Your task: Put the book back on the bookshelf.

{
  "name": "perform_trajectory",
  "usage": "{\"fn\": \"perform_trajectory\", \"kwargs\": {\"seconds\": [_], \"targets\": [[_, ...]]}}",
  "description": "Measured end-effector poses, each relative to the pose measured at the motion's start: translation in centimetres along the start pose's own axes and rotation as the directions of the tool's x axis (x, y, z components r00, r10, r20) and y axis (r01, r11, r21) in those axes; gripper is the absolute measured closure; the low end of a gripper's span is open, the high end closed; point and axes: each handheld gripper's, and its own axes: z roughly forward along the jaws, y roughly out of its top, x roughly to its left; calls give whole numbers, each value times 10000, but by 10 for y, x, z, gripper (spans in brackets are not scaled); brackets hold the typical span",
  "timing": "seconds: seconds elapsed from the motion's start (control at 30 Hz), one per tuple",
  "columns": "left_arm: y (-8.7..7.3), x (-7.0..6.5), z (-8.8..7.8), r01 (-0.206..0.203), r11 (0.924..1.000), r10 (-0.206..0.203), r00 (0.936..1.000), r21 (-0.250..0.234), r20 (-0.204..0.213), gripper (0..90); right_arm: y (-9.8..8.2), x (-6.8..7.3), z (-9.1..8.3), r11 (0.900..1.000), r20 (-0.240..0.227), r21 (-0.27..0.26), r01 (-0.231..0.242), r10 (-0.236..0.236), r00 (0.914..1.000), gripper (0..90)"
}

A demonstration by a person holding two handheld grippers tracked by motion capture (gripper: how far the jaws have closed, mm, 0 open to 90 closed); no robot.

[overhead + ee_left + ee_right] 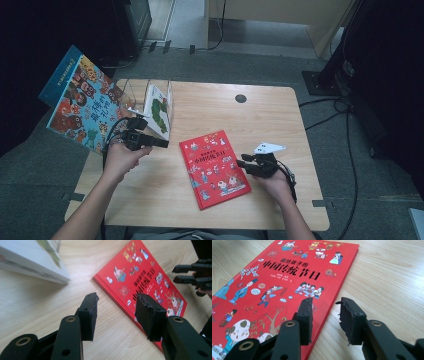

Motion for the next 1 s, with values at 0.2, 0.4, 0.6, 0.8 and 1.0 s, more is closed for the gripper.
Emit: {"fn": "perform_trajectory", "kwargs": {"seconds": [0.2, 0.4, 0.6, 0.8, 1.0], "targets": [[-6, -2, 19, -178, 9998, 178, 9998, 19, -91, 662, -7, -1, -4, 10000, 89, -3, -88, 88, 9999, 684], [-16, 0, 34, -113, 9998, 114, 9999, -188, 44, 761, -11, -3, -2, 9996, 289, 220, 165, -171, 9994, 747], [-24, 0, 50, -134, 9999, 134, 9998, -34, 135, 808, -13, -7, 2, 9994, 363, 357, -23, 10, 9993, 820], [-30, -3, 66, -23, 10000, 22, 9990, 13, 457, 821, -12, -6, 6, 9995, 293, 301, 133, -141, 9995, 831], [-34, -6, 77, -130, 9999, 128, 9995, 73, 284, 842, -12, -2, 8, 9989, 295, 287, 367, -375, 9989, 849]]}}
